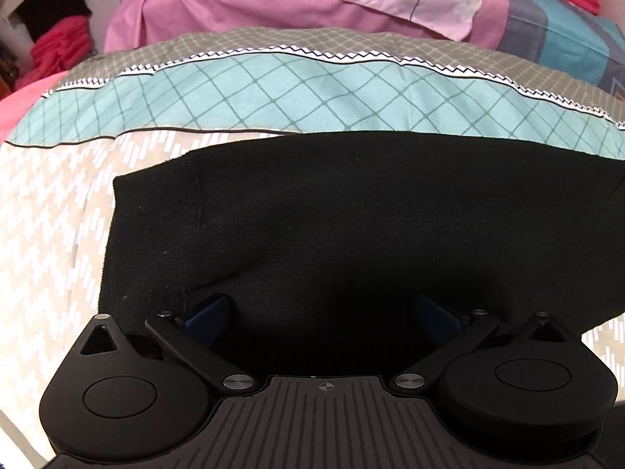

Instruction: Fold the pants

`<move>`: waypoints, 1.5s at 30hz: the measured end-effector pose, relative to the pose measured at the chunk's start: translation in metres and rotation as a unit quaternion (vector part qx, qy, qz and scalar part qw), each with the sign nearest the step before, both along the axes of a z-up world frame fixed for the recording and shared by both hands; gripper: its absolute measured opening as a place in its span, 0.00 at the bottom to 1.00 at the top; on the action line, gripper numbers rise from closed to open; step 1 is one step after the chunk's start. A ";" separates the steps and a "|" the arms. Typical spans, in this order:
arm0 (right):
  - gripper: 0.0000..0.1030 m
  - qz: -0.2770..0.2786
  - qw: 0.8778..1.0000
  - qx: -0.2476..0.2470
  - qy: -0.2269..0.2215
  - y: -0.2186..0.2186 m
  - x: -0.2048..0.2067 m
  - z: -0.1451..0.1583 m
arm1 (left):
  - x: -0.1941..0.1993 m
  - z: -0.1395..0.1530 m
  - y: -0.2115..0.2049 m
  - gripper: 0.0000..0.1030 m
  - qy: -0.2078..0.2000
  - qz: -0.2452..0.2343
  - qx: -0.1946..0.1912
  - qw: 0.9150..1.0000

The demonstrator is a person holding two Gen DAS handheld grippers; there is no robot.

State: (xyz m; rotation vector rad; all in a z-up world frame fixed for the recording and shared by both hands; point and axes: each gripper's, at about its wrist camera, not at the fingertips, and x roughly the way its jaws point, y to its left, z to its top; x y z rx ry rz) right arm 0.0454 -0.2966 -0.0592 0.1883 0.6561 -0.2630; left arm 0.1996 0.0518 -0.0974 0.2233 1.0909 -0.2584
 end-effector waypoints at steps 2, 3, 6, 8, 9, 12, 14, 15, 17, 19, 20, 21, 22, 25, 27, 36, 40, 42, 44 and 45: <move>0.88 -0.038 0.999 0.013 0.025 -0.038 -0.002 -0.013 | 0.002 -0.002 -0.002 1.00 0.002 0.008 0.000 1.000; 0.86 -0.045 0.998 0.026 0.042 -0.059 -0.005 -0.026 | 0.002 -0.003 -0.003 1.00 0.002 0.011 0.001 1.000; 0.78 -0.043 0.997 0.061 0.011 -0.106 -0.032 -0.037 | 0.005 -0.004 -0.007 1.00 0.003 0.016 0.005 1.000; 0.81 -0.070 0.993 0.090 -0.002 -0.120 -0.046 -0.031 | 0.007 -0.001 -0.006 1.00 0.002 0.018 0.005 1.000; 0.89 -0.097 0.991 0.088 -0.012 -0.124 -0.051 -0.027 | 0.008 -0.002 -0.007 1.00 0.001 0.018 0.005 1.000; 0.91 -0.070 0.994 0.081 -0.010 -0.120 -0.046 -0.027 | 0.008 -0.002 -0.011 1.00 -0.002 0.024 0.011 1.000; 0.88 -0.035 0.998 0.026 0.041 -0.112 -0.028 -0.035 | 0.007 -0.002 -0.011 1.00 -0.001 0.026 0.014 1.000; 0.84 -0.030 0.998 -0.016 0.054 -0.110 -0.026 -0.036 | 0.008 -0.001 -0.012 1.00 0.000 0.026 0.015 1.000; 0.82 -0.085 0.995 -0.006 0.054 -0.128 -0.032 -0.035 | 0.010 0.000 -0.011 1.00 0.004 0.026 0.016 1.000; 0.71 -0.140 0.988 0.055 0.037 -0.148 -0.043 -0.028 | 0.010 0.004 -0.012 1.00 0.006 0.030 0.022 0.999; 0.77 -0.151 0.986 0.060 0.042 -0.150 -0.046 -0.022 | 0.009 0.007 -0.012 1.00 0.005 0.033 0.024 0.999; 0.82 -0.158 0.985 0.043 0.047 -0.146 -0.048 -0.017 | 0.007 0.010 -0.013 1.00 0.002 0.036 0.026 0.999; 0.87 -0.162 0.986 0.011 0.046 -0.140 -0.054 -0.010 | 0.003 0.014 -0.013 1.00 -0.002 0.035 0.027 0.999; 0.88 -0.166 0.985 -0.023 0.041 -0.121 -0.082 0.008 | -0.019 0.027 -0.012 1.00 -0.021 0.023 0.031 0.999; 0.88 -0.176 0.984 -0.004 0.031 -0.112 -0.108 0.014 | -0.038 0.036 -0.012 1.00 -0.032 0.011 0.035 0.999; 0.88 -0.146 0.987 0.008 0.063 -0.019 -0.193 -0.006 | -0.105 0.027 -0.008 1.00 -0.010 -0.038 0.068 0.997; 0.87 -0.174 0.980 0.022 0.099 -0.025 -0.202 -0.024 | -0.106 0.014 0.002 1.00 0.012 -0.031 0.074 0.997; 0.87 -0.207 0.974 0.021 0.095 -0.028 -0.203 -0.016 | -0.106 0.013 0.005 1.00 0.011 -0.031 0.070 0.997; 0.87 -0.203 0.974 0.019 0.095 -0.024 -0.203 -0.011 | -0.106 0.013 0.004 1.00 0.009 -0.031 0.072 0.997; 0.87 -0.189 0.977 0.013 0.098 -0.019 -0.201 -0.010 | -0.106 0.013 0.004 1.00 0.007 -0.031 0.073 0.997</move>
